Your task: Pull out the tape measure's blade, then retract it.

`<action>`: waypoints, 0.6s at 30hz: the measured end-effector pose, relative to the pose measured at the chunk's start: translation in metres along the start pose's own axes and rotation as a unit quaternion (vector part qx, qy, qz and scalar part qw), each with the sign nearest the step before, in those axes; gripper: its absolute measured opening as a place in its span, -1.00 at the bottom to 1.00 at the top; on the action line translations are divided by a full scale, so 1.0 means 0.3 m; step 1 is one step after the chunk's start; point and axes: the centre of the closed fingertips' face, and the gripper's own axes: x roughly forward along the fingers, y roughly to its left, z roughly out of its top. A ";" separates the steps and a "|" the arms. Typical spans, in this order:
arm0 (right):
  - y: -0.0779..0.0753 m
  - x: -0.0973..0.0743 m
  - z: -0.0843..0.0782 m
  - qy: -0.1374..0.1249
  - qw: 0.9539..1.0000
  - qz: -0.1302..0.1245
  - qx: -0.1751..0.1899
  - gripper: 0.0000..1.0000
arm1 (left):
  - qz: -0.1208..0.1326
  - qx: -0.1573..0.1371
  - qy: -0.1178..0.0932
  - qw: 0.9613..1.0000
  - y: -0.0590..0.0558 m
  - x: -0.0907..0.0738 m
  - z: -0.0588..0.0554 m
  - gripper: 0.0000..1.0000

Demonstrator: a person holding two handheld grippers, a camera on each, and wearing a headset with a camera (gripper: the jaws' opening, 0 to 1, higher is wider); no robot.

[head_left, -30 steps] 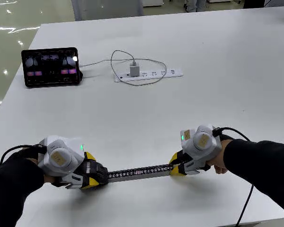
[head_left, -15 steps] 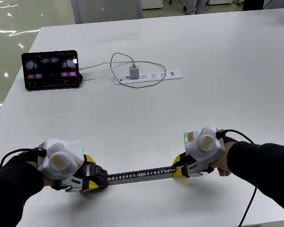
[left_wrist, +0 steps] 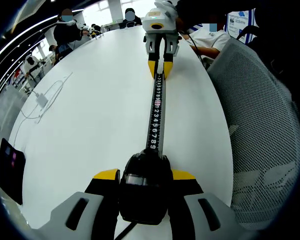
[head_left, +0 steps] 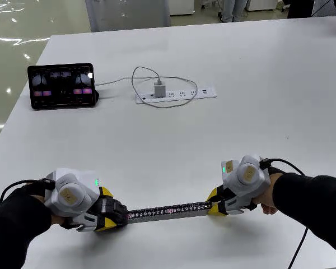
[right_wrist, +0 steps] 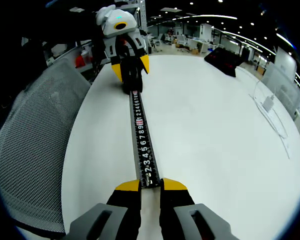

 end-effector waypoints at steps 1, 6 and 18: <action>0.000 -0.001 -0.001 0.000 1.000 0.000 0.001 -0.81 | 0.000 0.000 0.000 1.000 0.000 0.000 0.000 -0.35; 0.000 -0.009 -0.010 -0.001 1.000 -0.001 0.002 -0.81 | 0.000 0.000 0.000 1.000 0.000 0.000 0.000 -0.35; -0.003 -0.028 -0.035 0.000 1.000 -0.004 0.009 -0.81 | 0.000 -0.001 -0.001 1.000 -0.001 -0.001 0.000 -0.35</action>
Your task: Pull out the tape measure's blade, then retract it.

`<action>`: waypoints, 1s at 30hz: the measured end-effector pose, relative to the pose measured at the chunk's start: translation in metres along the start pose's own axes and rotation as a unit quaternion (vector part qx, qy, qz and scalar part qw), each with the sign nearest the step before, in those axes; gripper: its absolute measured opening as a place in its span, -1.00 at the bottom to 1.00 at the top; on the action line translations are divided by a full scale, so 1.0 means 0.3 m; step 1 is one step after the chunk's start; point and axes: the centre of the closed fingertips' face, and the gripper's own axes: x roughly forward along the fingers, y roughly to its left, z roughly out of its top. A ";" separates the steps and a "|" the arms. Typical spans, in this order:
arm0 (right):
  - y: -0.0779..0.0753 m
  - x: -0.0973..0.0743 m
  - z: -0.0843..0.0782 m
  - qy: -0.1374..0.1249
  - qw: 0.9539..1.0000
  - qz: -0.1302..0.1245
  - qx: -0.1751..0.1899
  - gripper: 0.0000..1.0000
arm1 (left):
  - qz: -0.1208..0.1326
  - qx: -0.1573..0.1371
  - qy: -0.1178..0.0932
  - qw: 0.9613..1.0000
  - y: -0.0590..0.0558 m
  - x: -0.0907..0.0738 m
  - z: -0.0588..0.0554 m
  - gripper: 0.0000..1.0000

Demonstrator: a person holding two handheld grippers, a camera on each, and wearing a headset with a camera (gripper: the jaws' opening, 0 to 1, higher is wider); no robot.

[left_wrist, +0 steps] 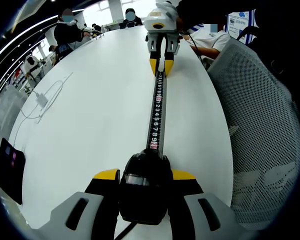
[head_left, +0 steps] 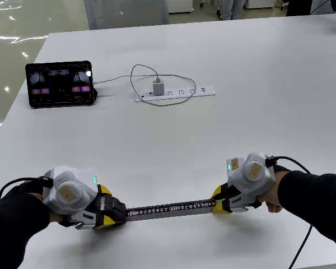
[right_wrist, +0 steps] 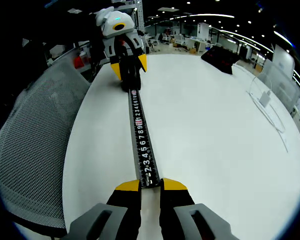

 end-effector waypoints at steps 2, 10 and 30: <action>-0.001 -0.002 -0.004 0.000 1.000 0.000 0.002 -0.81 | -0.001 0.000 0.000 1.000 -0.001 0.000 0.000 -0.35; -0.003 -0.011 -0.014 -0.002 1.000 0.000 0.006 -0.81 | -0.002 -0.002 -0.002 1.000 0.001 -0.001 0.001 -0.35; -0.010 -0.029 -0.037 0.001 1.000 -0.003 0.010 -0.81 | -0.002 -0.004 -0.005 1.000 0.004 0.000 0.002 -0.35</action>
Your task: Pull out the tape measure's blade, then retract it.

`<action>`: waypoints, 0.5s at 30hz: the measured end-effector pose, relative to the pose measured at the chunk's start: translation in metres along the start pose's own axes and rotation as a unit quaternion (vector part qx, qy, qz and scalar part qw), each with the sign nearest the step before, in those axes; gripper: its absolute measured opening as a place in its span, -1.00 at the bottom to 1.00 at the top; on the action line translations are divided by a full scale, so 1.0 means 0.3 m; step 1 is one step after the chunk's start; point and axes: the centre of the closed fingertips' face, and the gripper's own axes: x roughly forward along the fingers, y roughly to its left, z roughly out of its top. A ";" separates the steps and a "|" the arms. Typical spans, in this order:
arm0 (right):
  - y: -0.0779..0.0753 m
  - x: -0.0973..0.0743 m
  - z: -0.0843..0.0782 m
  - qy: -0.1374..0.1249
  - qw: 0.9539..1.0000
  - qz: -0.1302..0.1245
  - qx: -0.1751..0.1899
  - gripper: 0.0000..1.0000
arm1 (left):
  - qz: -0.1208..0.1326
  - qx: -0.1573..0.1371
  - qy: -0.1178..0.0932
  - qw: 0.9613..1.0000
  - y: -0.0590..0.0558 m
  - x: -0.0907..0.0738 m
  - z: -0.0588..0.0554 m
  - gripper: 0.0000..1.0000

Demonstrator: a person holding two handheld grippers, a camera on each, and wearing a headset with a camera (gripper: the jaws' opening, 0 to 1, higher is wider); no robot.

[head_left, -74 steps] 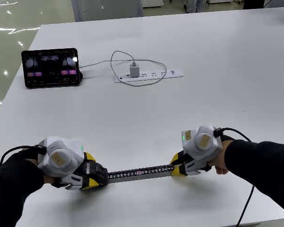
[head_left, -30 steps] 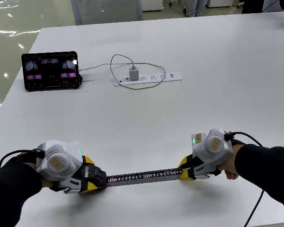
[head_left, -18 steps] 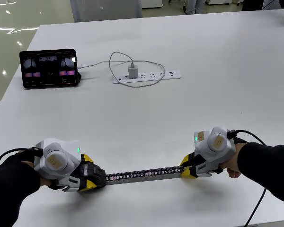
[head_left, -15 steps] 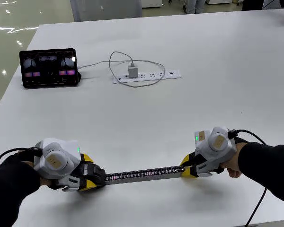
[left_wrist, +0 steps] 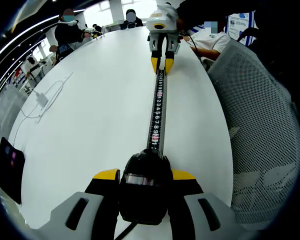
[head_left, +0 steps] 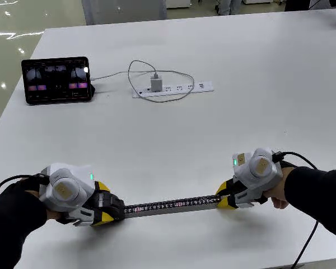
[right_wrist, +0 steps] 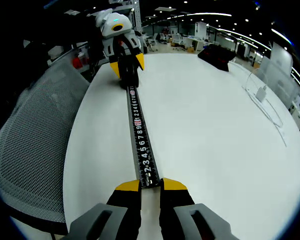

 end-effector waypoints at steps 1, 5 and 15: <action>0.000 0.000 0.000 0.000 1.000 0.000 0.000 -0.81 | 0.000 0.000 0.000 1.000 0.000 0.000 0.000 -0.35; 0.000 0.001 0.000 0.002 1.000 0.001 -0.003 -0.81 | -0.001 0.000 -0.001 1.000 -0.001 0.000 0.000 -0.35; -0.002 -0.007 -0.011 0.001 1.000 0.002 0.000 -0.82 | -0.001 -0.002 -0.004 1.000 -0.001 0.000 0.001 -0.35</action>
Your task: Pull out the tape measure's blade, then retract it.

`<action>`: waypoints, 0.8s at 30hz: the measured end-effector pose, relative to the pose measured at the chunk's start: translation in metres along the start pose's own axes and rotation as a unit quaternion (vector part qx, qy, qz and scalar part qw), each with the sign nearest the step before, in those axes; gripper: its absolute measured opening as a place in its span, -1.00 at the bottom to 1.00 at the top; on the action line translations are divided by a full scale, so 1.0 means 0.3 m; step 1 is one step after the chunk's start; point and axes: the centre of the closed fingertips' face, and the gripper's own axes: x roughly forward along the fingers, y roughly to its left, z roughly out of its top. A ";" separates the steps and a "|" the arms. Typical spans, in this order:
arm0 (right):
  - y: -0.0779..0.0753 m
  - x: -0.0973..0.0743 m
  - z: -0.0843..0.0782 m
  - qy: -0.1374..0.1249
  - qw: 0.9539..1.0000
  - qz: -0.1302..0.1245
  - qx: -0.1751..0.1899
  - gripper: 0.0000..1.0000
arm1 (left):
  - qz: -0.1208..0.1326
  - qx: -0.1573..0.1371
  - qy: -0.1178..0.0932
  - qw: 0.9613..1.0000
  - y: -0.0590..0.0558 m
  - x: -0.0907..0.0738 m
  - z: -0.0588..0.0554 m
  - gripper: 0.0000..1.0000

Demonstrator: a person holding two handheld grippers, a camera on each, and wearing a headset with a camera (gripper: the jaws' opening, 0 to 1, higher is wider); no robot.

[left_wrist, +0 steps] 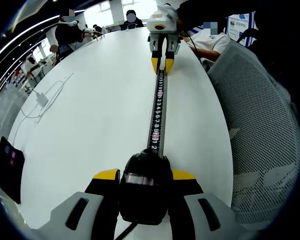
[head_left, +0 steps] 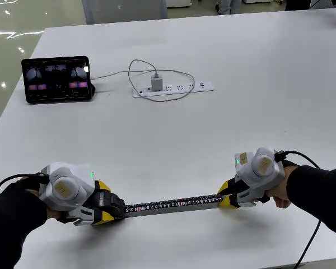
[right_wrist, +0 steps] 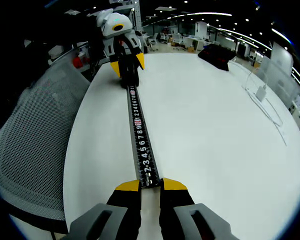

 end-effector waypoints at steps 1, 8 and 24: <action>0.001 0.000 0.000 0.000 1.000 0.000 0.000 -0.81 | 0.000 0.000 0.000 1.000 0.000 0.000 0.000 -0.35; 0.003 -0.001 0.000 -0.001 1.000 -0.002 0.002 -0.80 | 0.002 -0.003 -0.005 1.000 0.000 -0.002 0.002 -0.35; 0.007 0.007 0.003 0.040 0.998 0.011 -0.042 -0.76 | 0.010 0.001 0.010 1.000 0.008 0.015 -0.011 -0.29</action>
